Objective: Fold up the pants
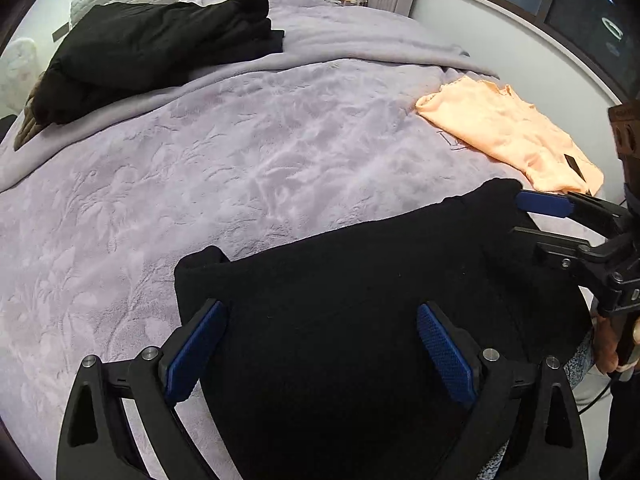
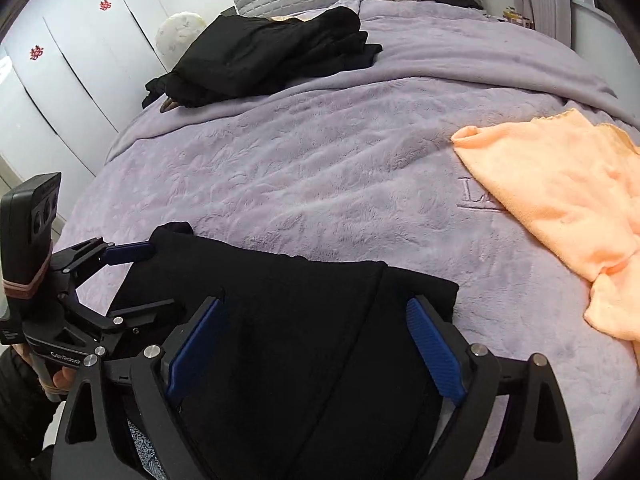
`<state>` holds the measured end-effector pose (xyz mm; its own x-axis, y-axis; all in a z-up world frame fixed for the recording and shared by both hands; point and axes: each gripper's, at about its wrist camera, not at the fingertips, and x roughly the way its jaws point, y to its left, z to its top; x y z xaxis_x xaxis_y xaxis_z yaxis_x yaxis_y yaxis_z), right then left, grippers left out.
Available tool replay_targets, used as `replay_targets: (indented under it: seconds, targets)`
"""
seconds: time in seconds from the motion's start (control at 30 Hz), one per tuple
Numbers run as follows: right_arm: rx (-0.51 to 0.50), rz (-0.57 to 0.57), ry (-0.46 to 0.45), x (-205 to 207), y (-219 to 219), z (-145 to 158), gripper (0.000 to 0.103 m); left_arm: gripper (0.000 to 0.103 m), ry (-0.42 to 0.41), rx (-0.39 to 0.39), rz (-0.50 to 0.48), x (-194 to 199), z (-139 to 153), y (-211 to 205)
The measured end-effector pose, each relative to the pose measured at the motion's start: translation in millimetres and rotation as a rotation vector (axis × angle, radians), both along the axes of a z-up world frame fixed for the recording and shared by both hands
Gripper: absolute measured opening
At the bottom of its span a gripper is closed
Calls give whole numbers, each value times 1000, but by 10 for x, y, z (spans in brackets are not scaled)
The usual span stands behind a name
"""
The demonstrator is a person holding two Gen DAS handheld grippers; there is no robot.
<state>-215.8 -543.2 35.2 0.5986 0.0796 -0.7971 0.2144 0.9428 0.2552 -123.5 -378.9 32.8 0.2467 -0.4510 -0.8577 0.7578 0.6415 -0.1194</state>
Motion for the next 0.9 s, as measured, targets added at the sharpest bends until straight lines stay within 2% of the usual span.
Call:
replay_targets:
  seconds: [0.1, 0.17, 0.23, 0.37, 0.5, 0.6, 0.73, 0.9]
  targets:
    - [-46, 8, -81, -307, 225, 280, 94, 96, -47, -2, 34, -141, 189, 119]
    - [-123, 11, -113, -579, 452, 416, 94, 96, -67, 5, 57, -280, 256, 233]
    - [-149, 32, -129, -826, 669, 452, 95, 96, -65, -2, 74, -442, 274, 364]
    - [-130, 82, -127, -1111, 950, 334, 95, 96, -83, 25, 111, -717, 191, 530]
    - [-64, 87, -81, -1182, 1001, 34, 95, 96, -88, 76, 124, -837, 1, 579]
    - [-64, 80, -56, -1145, 982, -154, 96, 97, -11, 63, 143, -766, -180, 610]
    - [-86, 85, -60, -1153, 1035, -107, 98, 97, 22, 38, 172, -725, -200, 689]
    - [-138, 61, -139, -1131, 967, 216, 98, 97, -63, 68, 176, -840, -120, 651]
